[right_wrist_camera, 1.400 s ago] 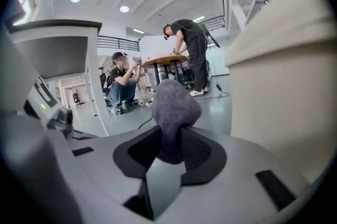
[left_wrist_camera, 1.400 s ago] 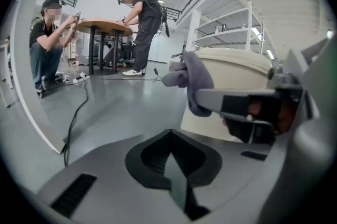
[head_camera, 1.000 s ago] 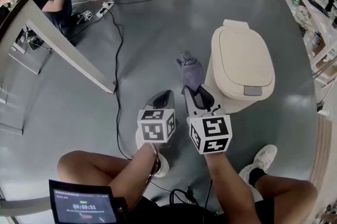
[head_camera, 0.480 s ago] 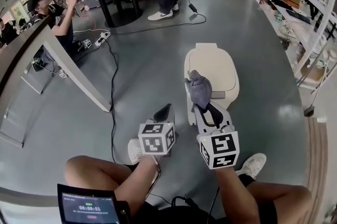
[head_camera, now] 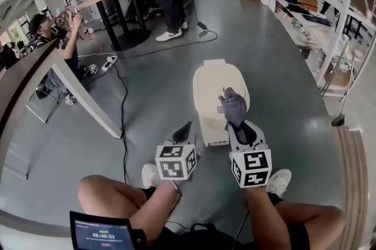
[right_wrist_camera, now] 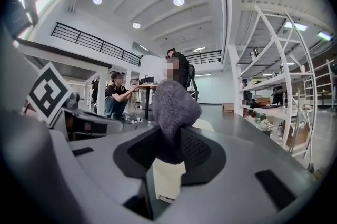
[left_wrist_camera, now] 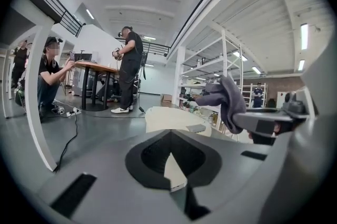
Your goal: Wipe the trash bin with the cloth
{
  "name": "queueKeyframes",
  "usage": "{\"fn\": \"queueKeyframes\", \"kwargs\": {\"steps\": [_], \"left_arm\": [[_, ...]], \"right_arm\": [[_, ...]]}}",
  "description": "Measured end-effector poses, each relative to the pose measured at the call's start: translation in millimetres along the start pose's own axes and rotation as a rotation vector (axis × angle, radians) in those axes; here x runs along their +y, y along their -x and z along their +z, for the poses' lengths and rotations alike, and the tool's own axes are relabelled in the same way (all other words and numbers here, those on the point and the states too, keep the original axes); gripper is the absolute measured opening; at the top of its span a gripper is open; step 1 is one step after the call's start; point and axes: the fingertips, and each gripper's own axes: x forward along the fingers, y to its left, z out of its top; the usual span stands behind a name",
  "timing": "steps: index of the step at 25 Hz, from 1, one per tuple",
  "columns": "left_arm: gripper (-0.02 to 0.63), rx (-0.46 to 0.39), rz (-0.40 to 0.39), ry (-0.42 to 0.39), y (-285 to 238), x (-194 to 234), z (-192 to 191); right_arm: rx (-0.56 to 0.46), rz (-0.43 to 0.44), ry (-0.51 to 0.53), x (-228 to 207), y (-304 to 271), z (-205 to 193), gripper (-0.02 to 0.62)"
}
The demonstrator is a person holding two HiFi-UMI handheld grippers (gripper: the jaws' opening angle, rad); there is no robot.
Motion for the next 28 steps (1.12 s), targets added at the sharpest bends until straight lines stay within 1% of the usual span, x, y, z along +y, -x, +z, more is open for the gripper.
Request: {"fn": "queueKeyframes", "kwargs": {"steps": [3, 6, 14, 19, 28], "left_arm": [[-0.001, -0.012, -0.007, 0.004, 4.8, -7.8, 4.8], [-0.001, -0.013, -0.016, -0.017, 10.6, -15.3, 2.3], [-0.002, -0.008, -0.012, -0.018, 11.3, -8.2, 0.6], [-0.002, -0.001, -0.016, -0.038, 5.0, -8.2, -3.0], [-0.002, 0.007, -0.019, -0.012, 2.5, -3.5, -6.5]], "right_arm": [[0.017, -0.015, 0.016, 3.7, 8.3, -6.9, 0.107], [0.029, -0.014, 0.017, 7.9, 13.8, -14.4, 0.107], [0.035, -0.034, 0.024, 4.7, 13.2, -19.3, 0.107], [0.039, -0.035, 0.044, 5.0, 6.0, -20.9, 0.107], [0.019, -0.051, 0.045, 2.6, 3.6, -15.0, 0.107]]}}
